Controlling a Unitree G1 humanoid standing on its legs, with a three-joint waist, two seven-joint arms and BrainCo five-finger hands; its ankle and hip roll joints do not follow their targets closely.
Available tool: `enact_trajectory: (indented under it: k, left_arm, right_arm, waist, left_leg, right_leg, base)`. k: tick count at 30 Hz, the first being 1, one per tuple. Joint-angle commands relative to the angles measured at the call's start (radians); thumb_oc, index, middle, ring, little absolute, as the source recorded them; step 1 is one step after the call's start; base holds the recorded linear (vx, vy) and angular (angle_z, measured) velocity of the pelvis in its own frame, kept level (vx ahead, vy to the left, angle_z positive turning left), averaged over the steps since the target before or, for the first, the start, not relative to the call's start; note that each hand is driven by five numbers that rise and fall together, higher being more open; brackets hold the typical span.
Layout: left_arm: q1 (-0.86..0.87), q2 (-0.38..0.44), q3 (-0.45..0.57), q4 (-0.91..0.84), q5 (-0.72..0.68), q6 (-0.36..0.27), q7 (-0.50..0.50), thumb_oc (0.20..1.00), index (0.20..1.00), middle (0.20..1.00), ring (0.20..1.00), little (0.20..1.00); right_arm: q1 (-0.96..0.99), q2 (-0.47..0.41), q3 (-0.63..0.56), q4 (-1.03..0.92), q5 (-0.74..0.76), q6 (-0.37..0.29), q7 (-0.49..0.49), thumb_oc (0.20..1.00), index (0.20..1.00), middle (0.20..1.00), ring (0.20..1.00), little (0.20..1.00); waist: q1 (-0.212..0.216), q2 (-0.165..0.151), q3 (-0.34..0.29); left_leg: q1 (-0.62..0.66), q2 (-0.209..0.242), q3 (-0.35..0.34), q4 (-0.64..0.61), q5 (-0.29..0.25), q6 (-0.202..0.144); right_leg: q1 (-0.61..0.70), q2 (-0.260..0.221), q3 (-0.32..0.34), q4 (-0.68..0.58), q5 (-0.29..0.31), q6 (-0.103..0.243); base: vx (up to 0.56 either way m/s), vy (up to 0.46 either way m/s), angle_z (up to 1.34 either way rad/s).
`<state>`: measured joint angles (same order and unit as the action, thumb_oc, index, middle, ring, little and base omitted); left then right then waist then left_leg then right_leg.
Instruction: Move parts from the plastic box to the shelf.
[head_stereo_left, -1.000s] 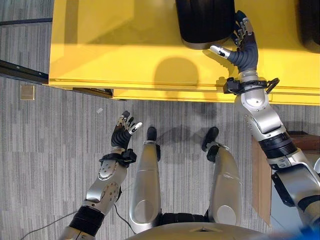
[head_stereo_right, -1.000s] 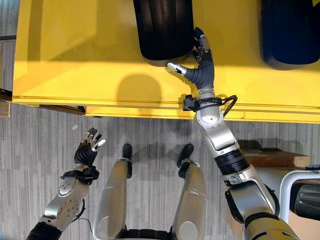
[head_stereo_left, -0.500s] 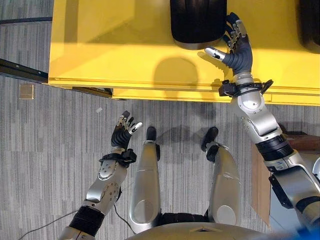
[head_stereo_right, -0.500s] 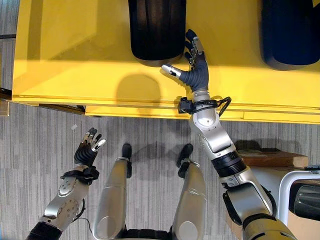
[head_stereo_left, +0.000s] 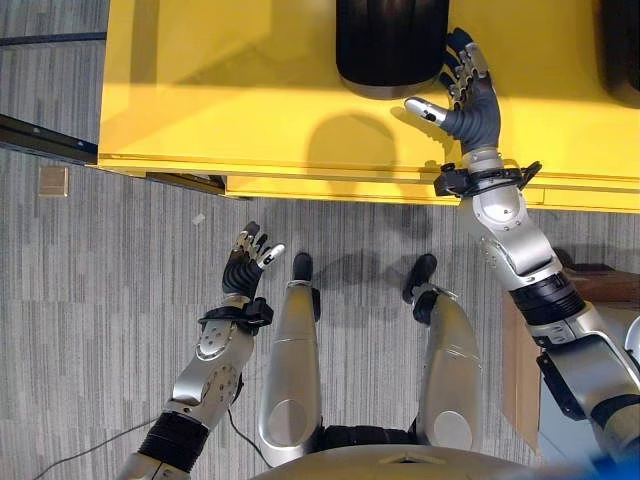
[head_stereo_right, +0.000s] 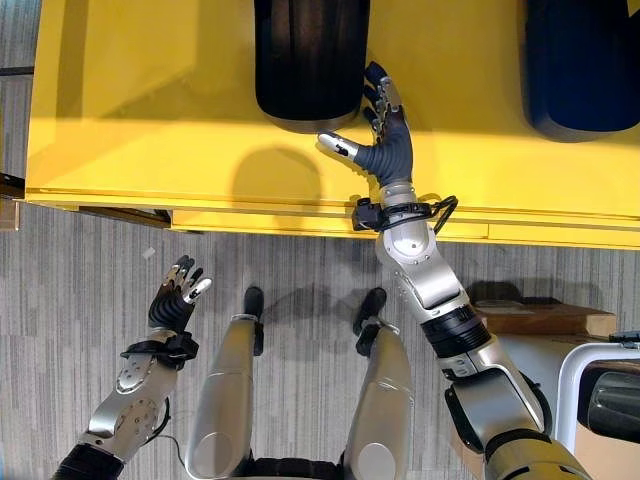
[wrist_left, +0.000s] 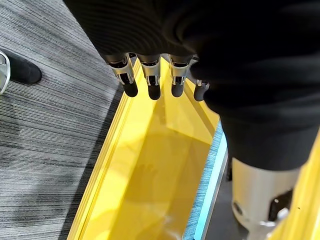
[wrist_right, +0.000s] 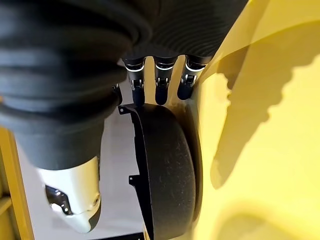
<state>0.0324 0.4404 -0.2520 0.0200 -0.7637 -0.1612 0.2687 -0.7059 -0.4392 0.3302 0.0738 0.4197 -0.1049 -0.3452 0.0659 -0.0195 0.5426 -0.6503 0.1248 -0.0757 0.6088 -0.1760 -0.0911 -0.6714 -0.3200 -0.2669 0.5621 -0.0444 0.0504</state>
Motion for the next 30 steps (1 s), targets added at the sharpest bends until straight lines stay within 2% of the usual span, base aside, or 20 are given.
enact_trajectory:
  k: [1,13,18,25,27,28,29,30]
  left_arm:
    - [0.077,0.021,0.027,-0.121,0.031,-0.03,0.002,1.0,1.0,1.0,1.0,1.0]
    - [0.076,0.004,0.028,-0.11,0.046,-0.045,0.026,1.0,1.0,1.0,1.0,1.0]
    - [0.09,-0.001,0.017,-0.117,0.054,-0.049,0.033,1.0,1.0,1.0,1.0,1.0]
    - [0.114,-0.009,0.027,-0.108,0.051,-0.041,0.002,1.0,1.0,1.0,1.0,1.0]
    - [0.113,-0.015,0.035,-0.093,0.048,-0.037,-0.014,1.0,1.0,1.0,1.0,1.0]
    - [0.114,-0.015,0.035,-0.093,0.048,-0.038,-0.014,1.0,1.0,1.0,1.0,1.0]
    - [0.116,-0.022,0.04,-0.081,0.046,-0.032,-0.025,1.0,1.0,1.0,1.0,1.0]
    - [0.126,-0.029,0.06,-0.059,0.052,-0.02,-0.047,1.0,1.0,1.0,1.0,1.0]
  right_arm:
    - [0.032,0.022,0.019,-0.081,-0.001,-0.028,0.028,1.0,1.0,1.0,1.0,1.0]
    - [0.112,0.029,-0.148,-0.233,-0.19,-0.065,-0.117,1.0,1.0,1.0,1.0,1.0]
    - [0.221,0.063,-0.195,-0.356,-0.233,-0.108,-0.149,1.0,1.0,1.0,1.0,1.0]
    - [0.424,0.049,-0.16,-0.473,-0.093,-0.161,0.0,1.0,1.0,1.0,1.0,1.0]
    - [0.498,0.044,-0.139,-0.475,-0.03,-0.156,0.062,1.0,1.0,1.0,1.0,1.0]
    - [0.499,0.044,-0.139,-0.476,-0.029,-0.156,0.062,1.0,1.0,1.0,1.0,1.0]
    - [0.553,0.047,-0.11,-0.449,0.037,-0.143,0.11,1.0,1.0,1.0,1.0,1.0]
    - [0.649,0.032,-0.091,-0.417,0.089,-0.109,0.17,1.0,1.0,1.0,1.0,1.0]
  waist:
    - [0.023,-0.01,-0.023]
    - [-0.003,-0.012,-0.023]
    - [-0.028,-0.011,-0.023]
    - [-0.054,-0.015,-0.023]
    - [-0.062,-0.016,-0.023]
    - [-0.062,-0.016,-0.023]
    - [-0.066,-0.017,-0.024]
    - [-0.077,-0.02,-0.055]
  left_leg:
    - [-0.019,-0.01,0.046,-0.035,0.065,0.03]
    - [-0.009,-0.006,0.048,-0.031,0.057,0.031]
    - [-0.001,-0.003,0.051,-0.033,0.06,0.029]
    - [0.072,0.01,0.054,-0.066,0.074,0.017]
    - [0.131,0.018,0.057,-0.099,0.085,0.01]
    - [0.134,0.018,0.057,-0.101,0.086,0.01]
    - [0.188,0.028,0.06,-0.136,0.101,0.002]
    - [0.256,0.051,0.067,-0.198,0.128,-0.011]
  right_leg:
    - [0.056,-0.016,0.047,0.098,-0.099,0.067]
    - [0.061,-0.011,0.055,0.104,-0.107,0.068]
    - [0.062,-0.006,0.062,0.106,-0.112,0.068]
    - [0.117,0.007,0.062,0.087,-0.107,0.068]
    - [0.172,0.017,0.059,0.056,-0.101,0.07]
    - [0.175,0.018,0.059,0.054,-0.1,0.07]
    - [0.224,0.029,0.053,0.021,-0.09,0.071]
    - [0.289,0.054,0.043,-0.043,-0.077,0.073]
  base:
    - [0.0,0.0,0.0]
    - [0.0,0.0,0.0]
    - [-0.01,0.002,-0.03]
    - [-0.02,-0.013,-0.08]
    - [0.01,-0.013,-0.1]
    - [0.03,-0.028,-0.2]
    - [0.08,-0.084,-0.21]
    - [0.08,-0.084,-0.24]
